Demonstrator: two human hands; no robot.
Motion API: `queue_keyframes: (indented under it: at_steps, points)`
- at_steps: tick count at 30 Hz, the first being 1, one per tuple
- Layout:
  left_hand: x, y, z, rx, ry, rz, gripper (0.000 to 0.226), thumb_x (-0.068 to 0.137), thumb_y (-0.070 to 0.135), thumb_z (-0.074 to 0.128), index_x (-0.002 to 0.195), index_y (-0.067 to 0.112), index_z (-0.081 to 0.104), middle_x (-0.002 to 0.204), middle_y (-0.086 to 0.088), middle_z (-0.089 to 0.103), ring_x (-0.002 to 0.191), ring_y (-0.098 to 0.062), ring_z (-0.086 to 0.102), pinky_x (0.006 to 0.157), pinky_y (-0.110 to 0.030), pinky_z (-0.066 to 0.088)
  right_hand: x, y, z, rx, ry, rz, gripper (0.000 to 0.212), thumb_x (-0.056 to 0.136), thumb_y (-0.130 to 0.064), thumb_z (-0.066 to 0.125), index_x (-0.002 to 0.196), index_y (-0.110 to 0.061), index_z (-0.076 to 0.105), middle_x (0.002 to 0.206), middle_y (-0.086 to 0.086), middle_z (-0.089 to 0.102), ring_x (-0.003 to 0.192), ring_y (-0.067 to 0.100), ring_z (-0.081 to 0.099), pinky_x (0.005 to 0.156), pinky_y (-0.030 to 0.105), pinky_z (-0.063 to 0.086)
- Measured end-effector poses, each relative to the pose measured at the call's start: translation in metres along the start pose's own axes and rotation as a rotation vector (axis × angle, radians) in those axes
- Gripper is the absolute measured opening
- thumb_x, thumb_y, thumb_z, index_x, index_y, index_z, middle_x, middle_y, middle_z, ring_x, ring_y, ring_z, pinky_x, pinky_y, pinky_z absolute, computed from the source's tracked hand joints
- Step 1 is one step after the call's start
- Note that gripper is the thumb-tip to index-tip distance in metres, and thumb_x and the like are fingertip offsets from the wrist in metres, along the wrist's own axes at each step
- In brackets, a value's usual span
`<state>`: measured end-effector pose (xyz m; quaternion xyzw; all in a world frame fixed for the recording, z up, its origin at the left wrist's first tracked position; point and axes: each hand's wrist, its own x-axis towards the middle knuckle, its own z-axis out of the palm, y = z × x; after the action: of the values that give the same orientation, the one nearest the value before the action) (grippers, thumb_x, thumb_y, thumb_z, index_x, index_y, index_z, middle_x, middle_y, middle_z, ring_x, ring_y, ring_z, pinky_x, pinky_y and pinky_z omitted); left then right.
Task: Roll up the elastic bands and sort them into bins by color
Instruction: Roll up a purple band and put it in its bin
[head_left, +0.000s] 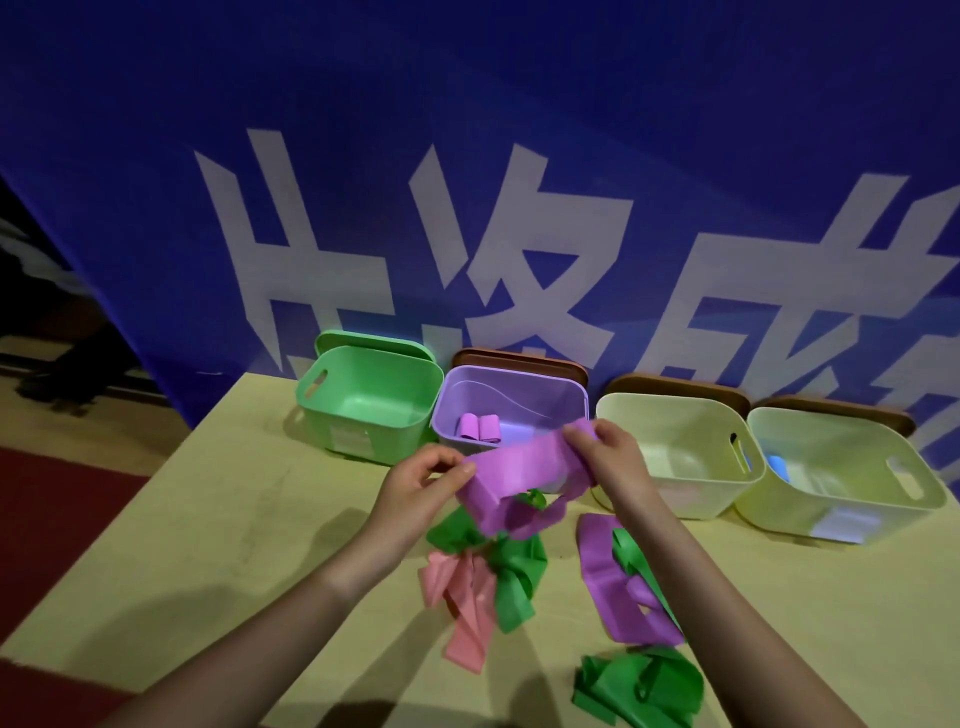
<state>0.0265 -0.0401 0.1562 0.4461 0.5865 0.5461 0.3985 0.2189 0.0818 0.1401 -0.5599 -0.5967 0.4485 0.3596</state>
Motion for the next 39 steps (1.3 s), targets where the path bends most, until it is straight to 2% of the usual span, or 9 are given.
queue_keyframes:
  at_steps: [3,5,7,9,16,20,23,28,39]
  points:
    - [0.008,0.014,0.001,-0.112,-0.044,0.016,0.015,0.088,-0.001,0.059,0.077,0.010,0.064,0.068,0.005,0.063,0.066,-0.003,0.058,0.068,-0.015,0.047,-0.012,0.005,0.017,-0.032,-0.137,0.003,0.010,0.089,-0.015,0.065,0.098,-0.011,0.063,0.073,0.001,0.054,0.062,0.009,0.049,0.057,0.017,0.041]
    - [0.017,0.017,0.005,-0.209,-0.039,-0.006,0.015,0.089,0.000,0.058,0.078,0.009,0.063,0.066,0.007,0.062,0.064,-0.003,0.056,0.064,-0.016,0.048,-0.019,0.007,0.027,0.018,-0.154,-0.075,0.019,0.093,-0.017,0.061,0.112,-0.015,0.064,0.093,-0.002,0.062,0.083,0.007,0.059,0.072,0.006,0.043]
    - [0.027,0.016,0.011,-0.292,-0.019,-0.044,0.016,0.089,-0.001,0.057,0.079,0.010,0.063,0.067,0.008,0.064,0.063,-0.002,0.057,0.061,-0.016,0.048,-0.023,0.005,0.037,0.154,-0.240,-0.118,0.024,0.099,-0.028,0.050,0.115,-0.022,0.066,0.116,-0.007,0.066,0.110,0.009,0.060,0.094,0.016,0.045]
    - [0.039,0.012,0.015,-0.320,-0.010,-0.064,0.017,0.088,-0.002,0.058,0.083,0.013,0.063,0.069,0.009,0.068,0.066,-0.002,0.058,0.063,-0.018,0.047,-0.025,0.001,0.048,0.307,-0.353,-0.066,0.032,0.102,-0.033,0.040,0.120,-0.023,0.064,0.121,-0.005,0.067,0.115,0.012,0.060,0.096,0.027,0.048]
    - [0.075,0.007,0.018,-0.329,0.018,-0.074,0.013,0.085,0.002,0.064,0.083,0.015,0.064,0.071,0.008,0.066,0.072,-0.009,0.058,0.072,-0.026,0.045,-0.019,-0.004,0.065,0.599,-0.357,0.155,0.035,0.098,-0.034,0.046,0.111,-0.005,0.061,0.092,0.005,0.069,0.079,0.013,0.063,0.067,0.020,0.050]
    - [0.080,-0.001,0.016,-0.352,-0.011,-0.156,0.011,0.086,0.005,0.066,0.079,0.013,0.062,0.072,0.002,0.064,0.068,-0.014,0.054,0.062,-0.028,0.044,-0.013,0.001,0.070,0.459,-0.385,-0.023,0.037,0.079,-0.031,0.068,0.108,-0.009,0.065,0.098,0.003,0.072,0.091,0.015,0.065,0.083,0.031,0.053]
    - [0.086,-0.005,0.007,-0.290,-0.010,-0.140,0.017,0.091,0.004,0.057,0.076,0.012,0.060,0.066,0.008,0.063,0.066,-0.011,0.053,0.063,-0.027,0.044,-0.007,0.001,0.076,0.382,-0.350,-0.072,0.018,0.082,-0.024,0.072,0.097,-0.014,0.071,0.087,0.000,0.070,0.081,0.009,0.060,0.075,0.025,0.048]
    - [0.095,-0.007,-0.002,-0.125,-0.030,-0.115,0.018,0.091,0.004,0.058,0.076,0.013,0.063,0.063,0.013,0.061,0.064,-0.004,0.051,0.064,-0.024,0.042,0.007,0.005,0.072,0.295,-0.242,-0.130,0.026,0.074,-0.032,0.072,0.085,-0.009,0.072,0.091,0.006,0.061,0.089,0.012,0.057,0.083,0.025,0.044]
    - [0.089,0.020,0.028,-0.503,-0.066,-0.195,0.009,0.090,0.002,0.056,0.090,0.010,0.059,0.074,0.001,0.064,0.064,-0.009,0.061,0.058,-0.023,0.050,-0.011,-0.003,0.066,0.308,-0.265,-0.062,0.013,0.091,-0.005,0.060,0.095,-0.017,0.065,0.078,-0.014,0.072,0.075,0.000,0.063,0.072,0.019,0.049]
